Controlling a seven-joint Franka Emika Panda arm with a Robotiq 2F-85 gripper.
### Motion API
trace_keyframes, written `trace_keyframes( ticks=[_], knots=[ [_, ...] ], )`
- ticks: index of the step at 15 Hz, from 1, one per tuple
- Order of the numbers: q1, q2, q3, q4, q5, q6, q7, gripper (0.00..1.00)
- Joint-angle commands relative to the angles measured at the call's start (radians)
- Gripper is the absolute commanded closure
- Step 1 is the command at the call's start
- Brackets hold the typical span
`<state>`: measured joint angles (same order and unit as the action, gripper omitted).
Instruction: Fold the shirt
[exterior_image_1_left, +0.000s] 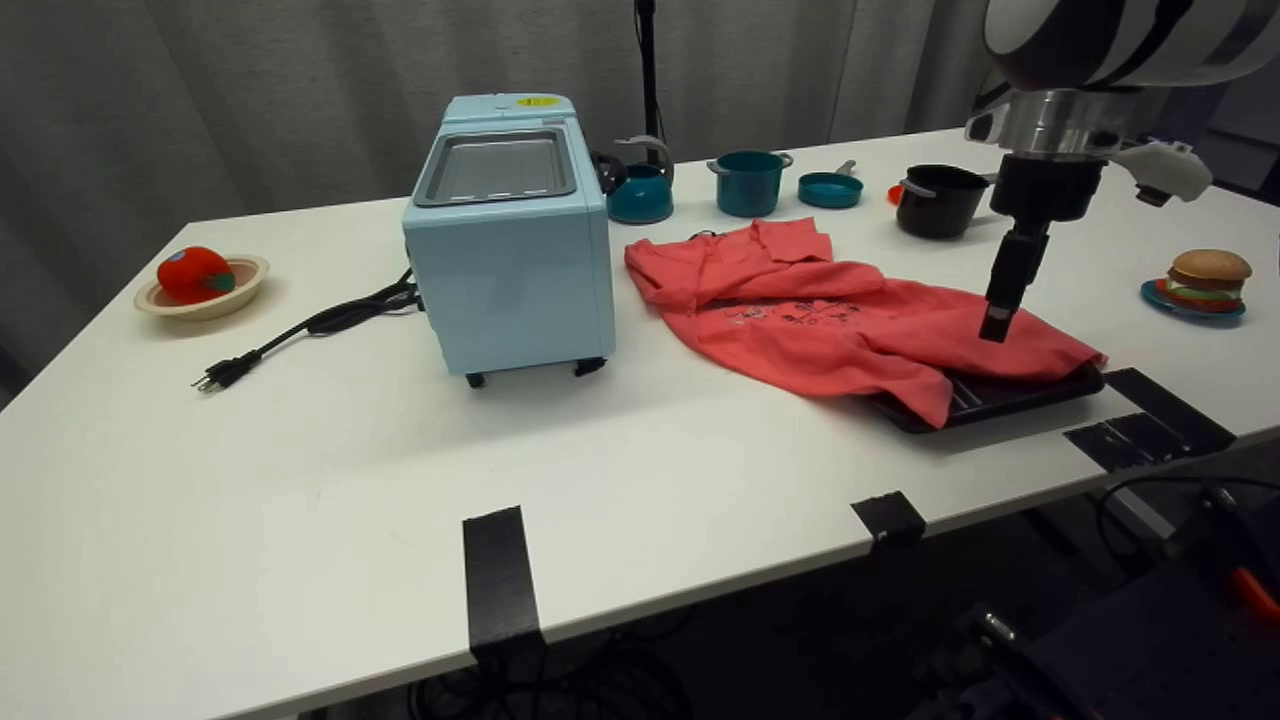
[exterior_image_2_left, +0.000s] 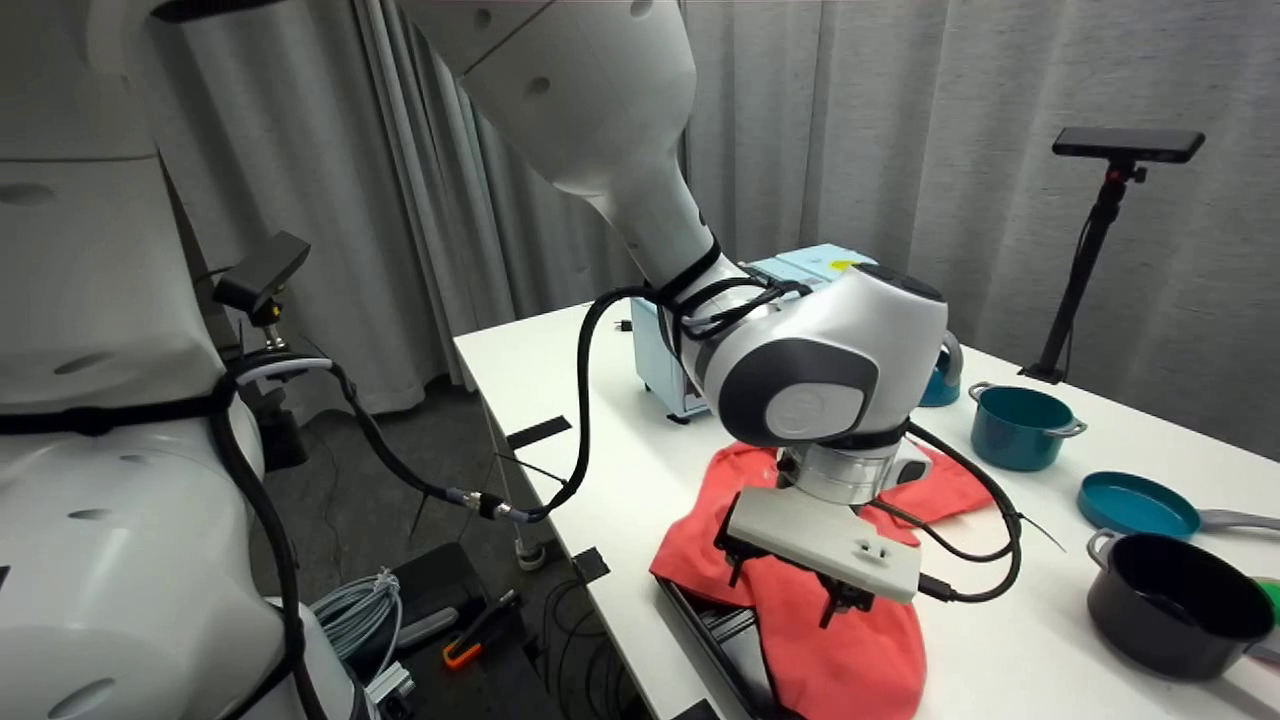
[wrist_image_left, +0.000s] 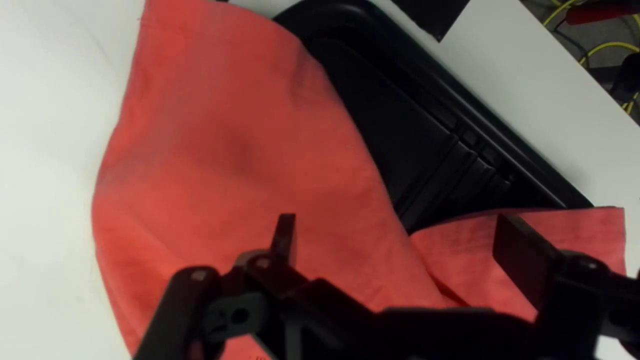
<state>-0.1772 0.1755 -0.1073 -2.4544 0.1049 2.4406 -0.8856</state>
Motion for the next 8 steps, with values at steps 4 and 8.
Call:
trace_keyframes(
  ticks=[4, 8],
  knots=[
    [-0.017, 0.12, 0.007, 0.02, -0.061, 0.068, -0.041, 0.0],
    [-0.019, 0.181, 0.011, 0.043, -0.131, 0.151, -0.028, 0.0]
  ],
)
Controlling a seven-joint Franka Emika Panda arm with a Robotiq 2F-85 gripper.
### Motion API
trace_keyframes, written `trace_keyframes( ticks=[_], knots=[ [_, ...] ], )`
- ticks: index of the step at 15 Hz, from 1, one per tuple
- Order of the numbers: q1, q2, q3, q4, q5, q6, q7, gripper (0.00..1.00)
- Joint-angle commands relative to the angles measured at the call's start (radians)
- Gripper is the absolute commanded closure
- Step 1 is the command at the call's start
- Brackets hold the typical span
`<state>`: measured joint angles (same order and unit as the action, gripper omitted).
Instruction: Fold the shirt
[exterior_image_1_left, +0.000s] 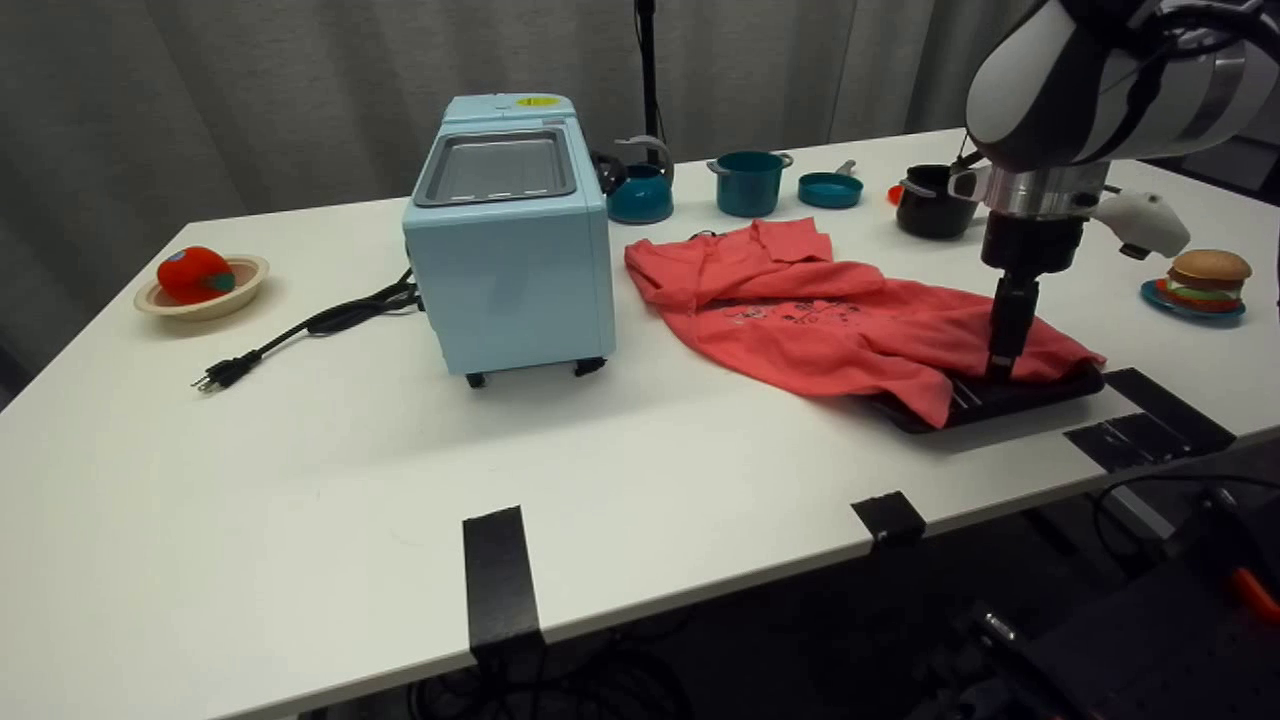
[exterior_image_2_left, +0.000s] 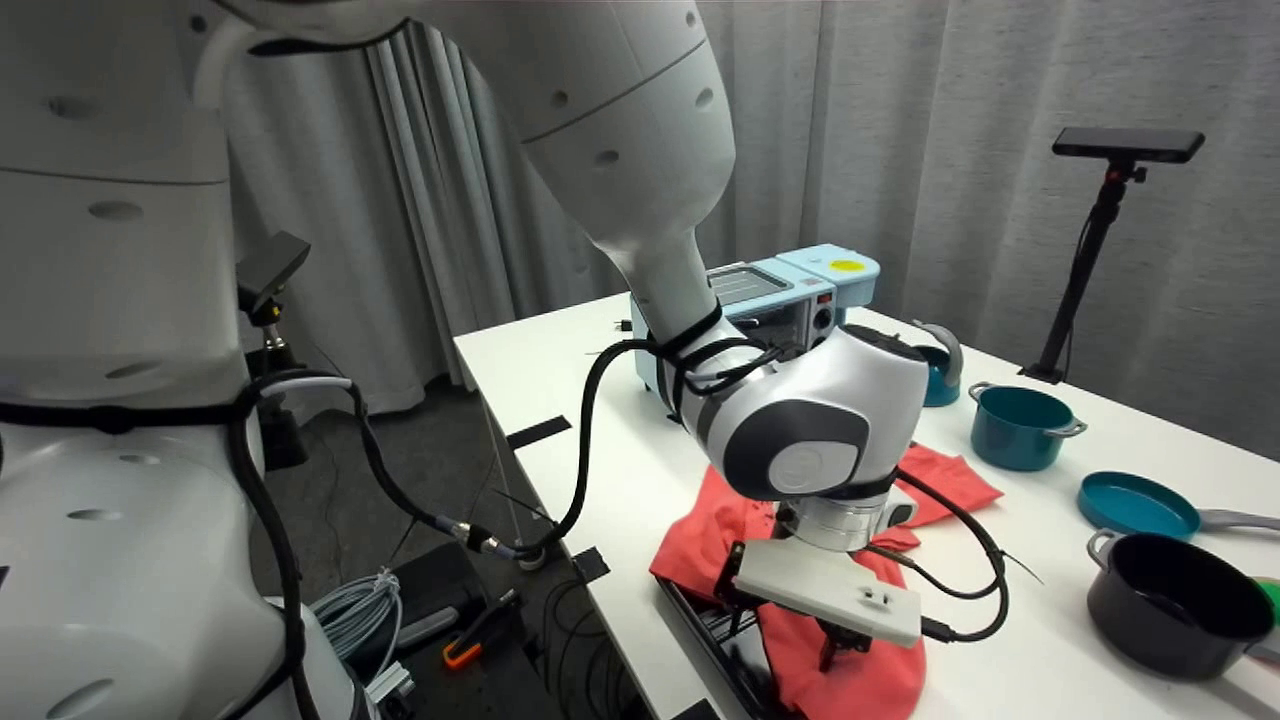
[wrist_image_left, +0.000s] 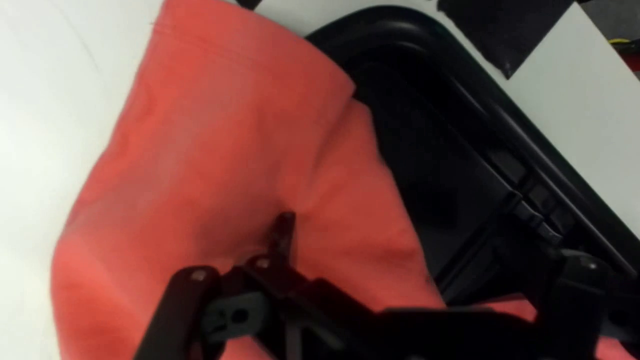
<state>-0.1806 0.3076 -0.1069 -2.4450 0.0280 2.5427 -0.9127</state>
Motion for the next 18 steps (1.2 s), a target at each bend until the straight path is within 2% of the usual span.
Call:
trace_keyframes(
  ticks=[1, 3, 4, 7, 13, 15, 16, 18],
  knots=[
    [-0.018, 0.06, 0.016, 0.043, -0.058, 0.061, -0.001, 0.05],
    [-0.022, 0.072, 0.024, 0.053, -0.066, 0.076, 0.001, 0.29],
    [-0.022, 0.074, 0.025, 0.053, -0.068, 0.073, 0.003, 0.31],
    [-0.023, 0.074, 0.032, 0.057, -0.06, 0.065, 0.006, 0.55],
    [-0.02, 0.029, 0.063, 0.039, -0.036, 0.039, -0.004, 0.98],
    [-0.023, -0.001, 0.085, 0.023, -0.015, 0.021, -0.017, 1.0],
    [-0.021, -0.017, 0.096, 0.012, -0.006, 0.015, -0.017, 0.97],
    [-0.014, -0.044, 0.118, -0.001, 0.009, -0.007, -0.015, 0.97]
  ],
)
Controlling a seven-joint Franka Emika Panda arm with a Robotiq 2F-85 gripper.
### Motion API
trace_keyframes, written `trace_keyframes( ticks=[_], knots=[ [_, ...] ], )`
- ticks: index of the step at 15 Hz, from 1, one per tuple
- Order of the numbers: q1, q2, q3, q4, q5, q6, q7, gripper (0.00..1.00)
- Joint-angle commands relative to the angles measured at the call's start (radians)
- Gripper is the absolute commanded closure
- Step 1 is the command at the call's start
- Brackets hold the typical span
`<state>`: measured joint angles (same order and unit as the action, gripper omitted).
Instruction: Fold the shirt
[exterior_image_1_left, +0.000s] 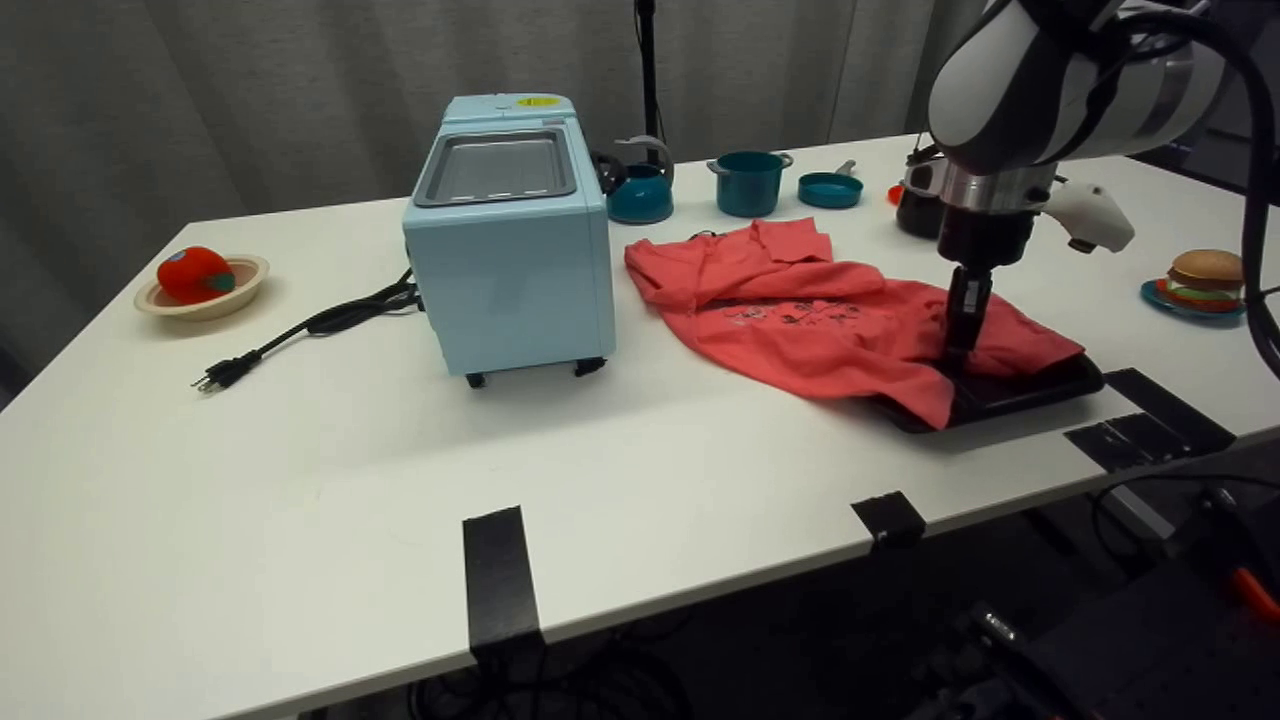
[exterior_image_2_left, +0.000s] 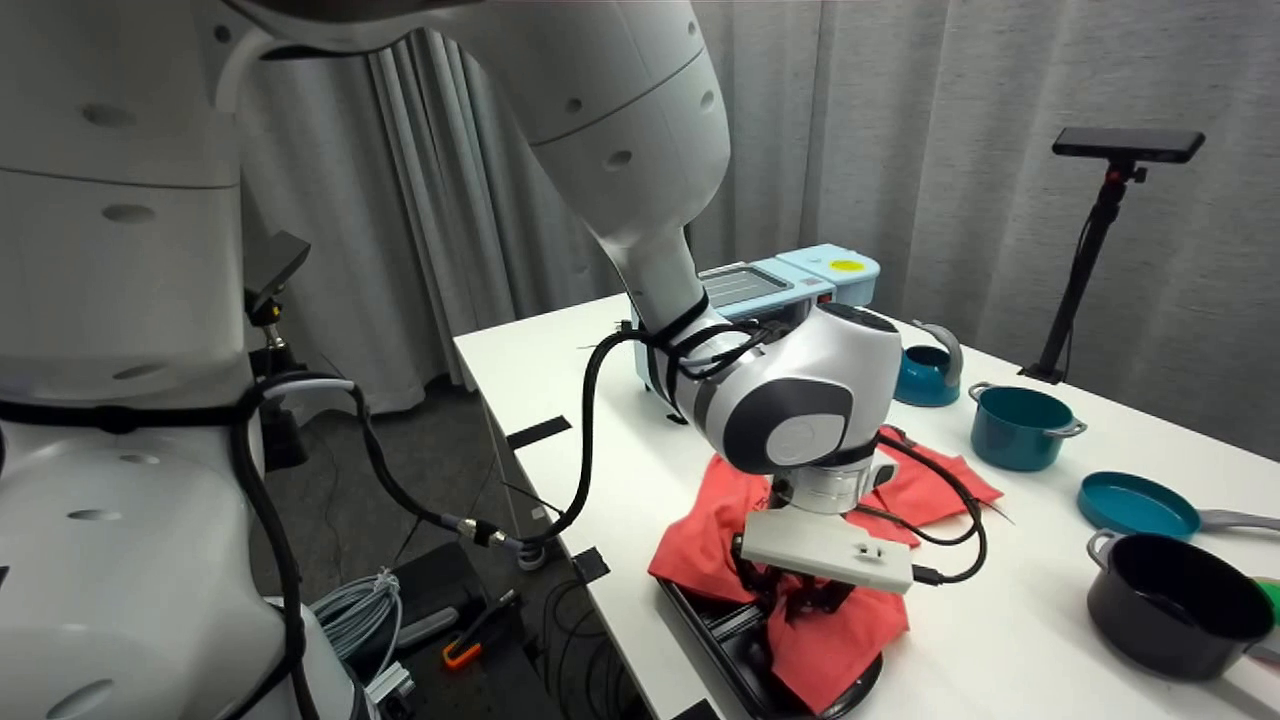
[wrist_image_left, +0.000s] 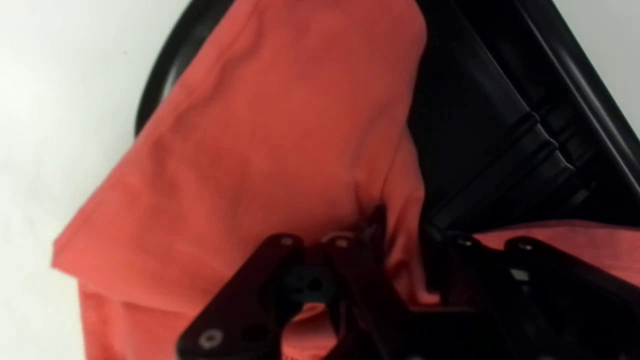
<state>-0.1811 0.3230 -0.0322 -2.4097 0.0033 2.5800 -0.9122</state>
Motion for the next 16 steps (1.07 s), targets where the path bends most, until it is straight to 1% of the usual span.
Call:
trace_keyframes(
  ticks=[1, 4, 6, 9, 12, 16],
  knots=[
    [-0.01, -0.072, 0.056, -0.039, 0.047, -0.057, -0.019, 0.97],
    [0.001, -0.107, 0.1, -0.021, 0.112, -0.095, -0.024, 0.97],
    [0.009, -0.125, 0.126, 0.003, 0.174, -0.098, -0.033, 0.97],
    [0.027, -0.135, 0.158, 0.051, 0.268, -0.072, -0.042, 0.97],
    [0.047, -0.123, 0.184, 0.128, 0.372, -0.035, -0.05, 0.97],
    [0.068, -0.077, 0.203, 0.236, 0.45, 0.042, -0.042, 0.97]
  ],
)
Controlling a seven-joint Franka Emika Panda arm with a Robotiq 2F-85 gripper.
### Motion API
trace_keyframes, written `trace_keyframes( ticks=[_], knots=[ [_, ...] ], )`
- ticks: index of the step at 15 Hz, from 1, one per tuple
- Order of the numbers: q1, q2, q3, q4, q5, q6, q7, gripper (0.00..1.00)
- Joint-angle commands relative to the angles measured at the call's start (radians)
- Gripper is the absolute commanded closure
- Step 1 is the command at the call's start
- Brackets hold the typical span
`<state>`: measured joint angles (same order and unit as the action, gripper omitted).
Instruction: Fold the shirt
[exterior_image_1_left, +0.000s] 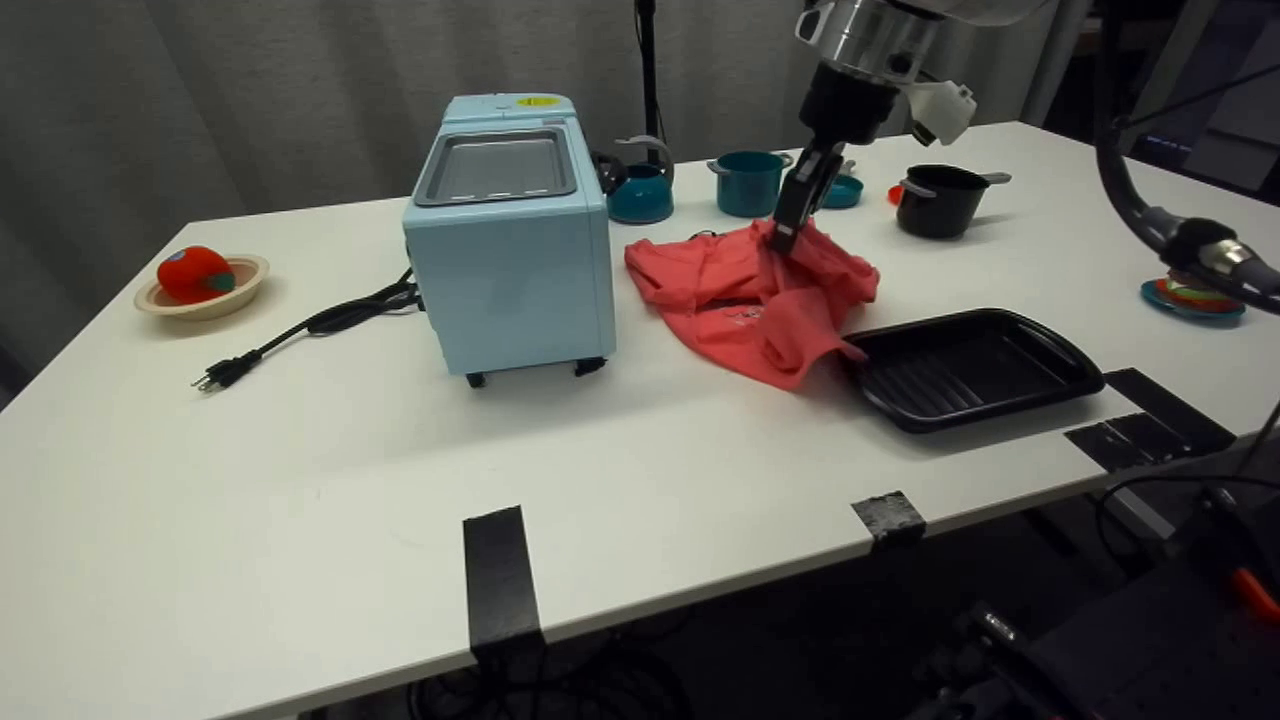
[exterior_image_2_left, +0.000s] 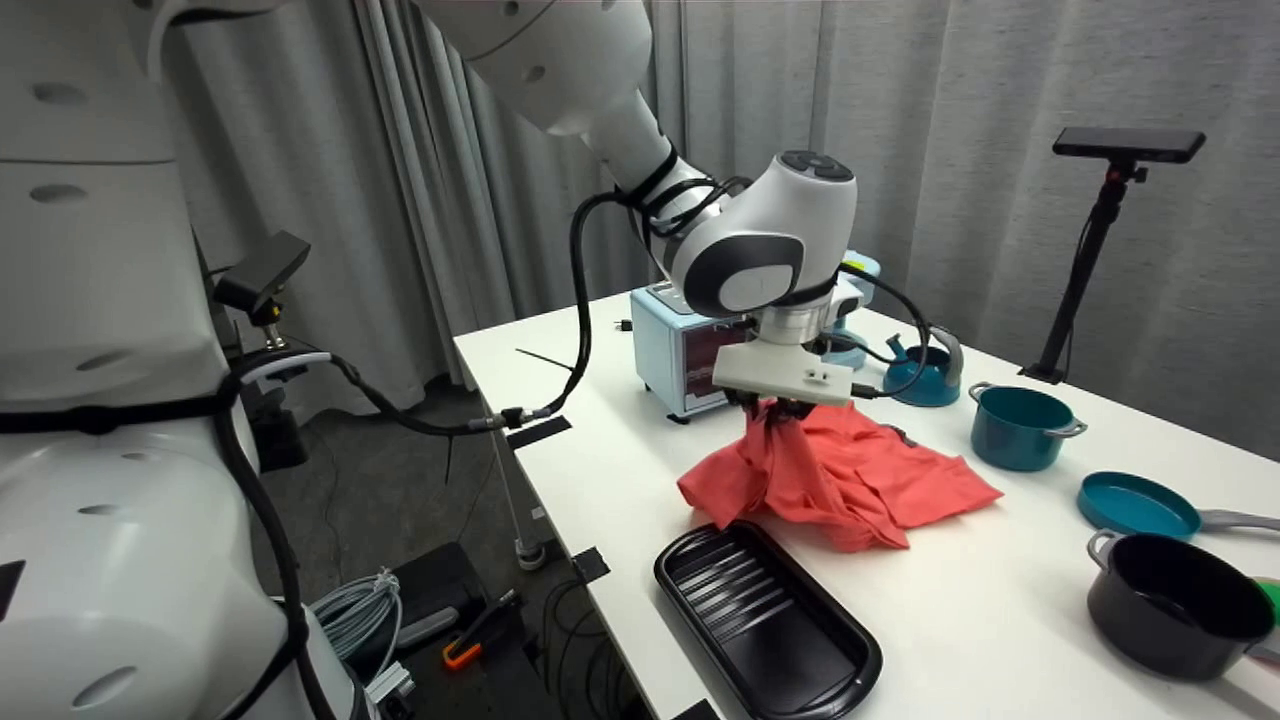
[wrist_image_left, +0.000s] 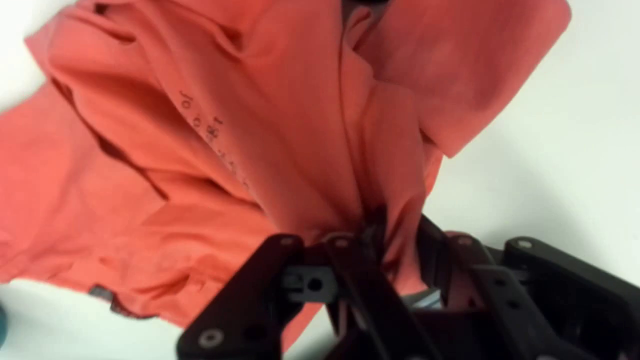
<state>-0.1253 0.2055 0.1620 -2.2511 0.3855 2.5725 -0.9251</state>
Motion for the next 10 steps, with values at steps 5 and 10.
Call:
trace_keyframes(
  ticks=[5, 10],
  knots=[
    [0.001, 0.116, 0.04, 0.181, 0.108, 0.21, -0.033, 0.97],
    [-0.014, 0.193, 0.063, 0.252, 0.115, 0.388, -0.043, 0.97]
  ],
)
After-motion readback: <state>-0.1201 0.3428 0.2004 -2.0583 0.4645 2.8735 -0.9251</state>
